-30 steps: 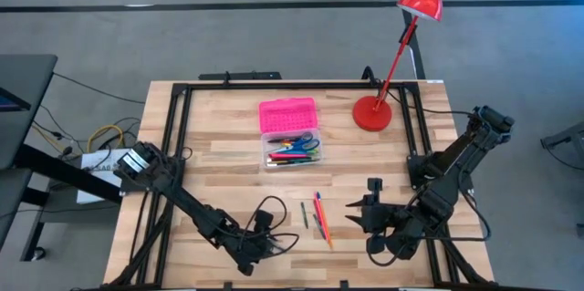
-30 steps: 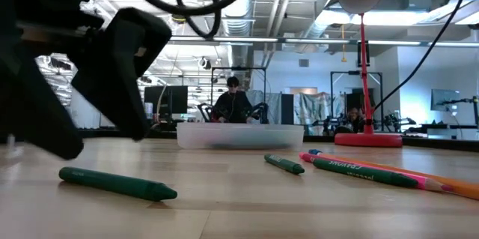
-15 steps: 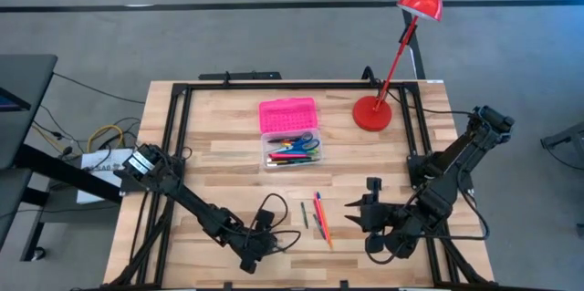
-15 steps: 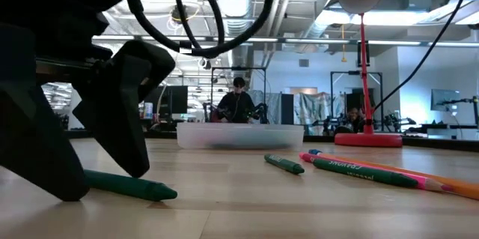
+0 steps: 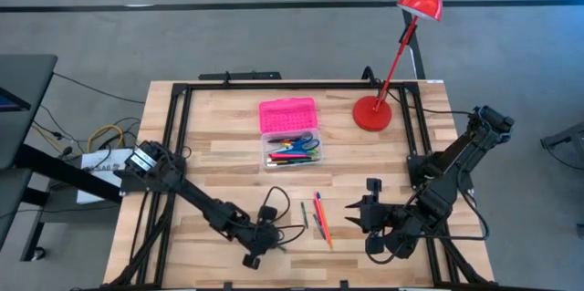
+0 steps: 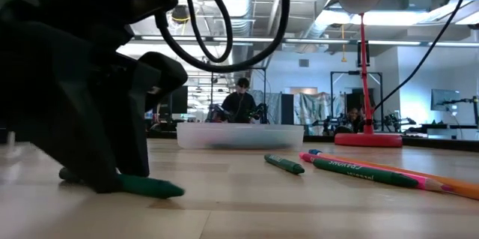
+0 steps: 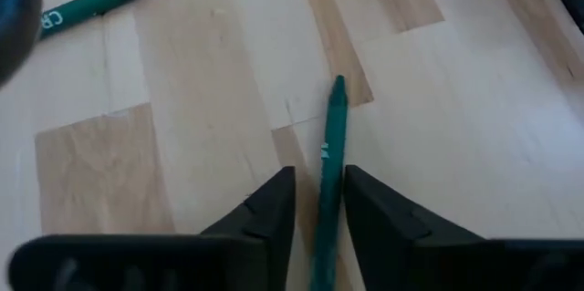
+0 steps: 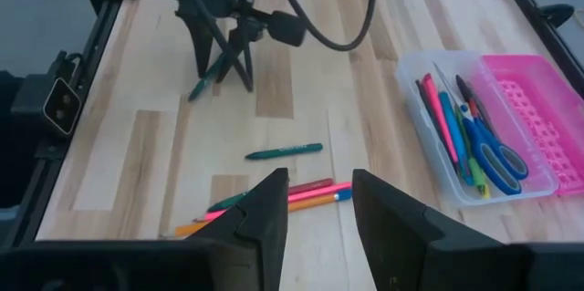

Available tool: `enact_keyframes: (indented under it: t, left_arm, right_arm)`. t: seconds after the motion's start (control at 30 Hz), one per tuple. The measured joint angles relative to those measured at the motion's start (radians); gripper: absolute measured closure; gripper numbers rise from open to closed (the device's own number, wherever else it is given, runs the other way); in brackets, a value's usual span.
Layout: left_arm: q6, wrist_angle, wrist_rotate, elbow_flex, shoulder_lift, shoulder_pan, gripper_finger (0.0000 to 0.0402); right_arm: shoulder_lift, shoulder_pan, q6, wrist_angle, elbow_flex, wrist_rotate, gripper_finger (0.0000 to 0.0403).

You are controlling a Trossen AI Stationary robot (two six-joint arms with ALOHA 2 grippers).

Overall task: Pick & place school supplies into a supply box
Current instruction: Put the green crayon into the pink supply box

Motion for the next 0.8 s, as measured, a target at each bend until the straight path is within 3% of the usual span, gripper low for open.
enact_keyframes:
  t: [0.37,0.8]
  left_arm:
    - [-0.011,-0.056,0.026,0.001,0.0,0.009,0.0377]
    - [-0.014,-0.072,0.091,0.001,-0.001,0.032,0.0358]
  right_arm:
    - [0.0,0.0,0.004,0.0,0.0,-0.002,0.0285]
    - [0.0,0.0,0.026,-0.001,0.0,-0.028,0.0285]
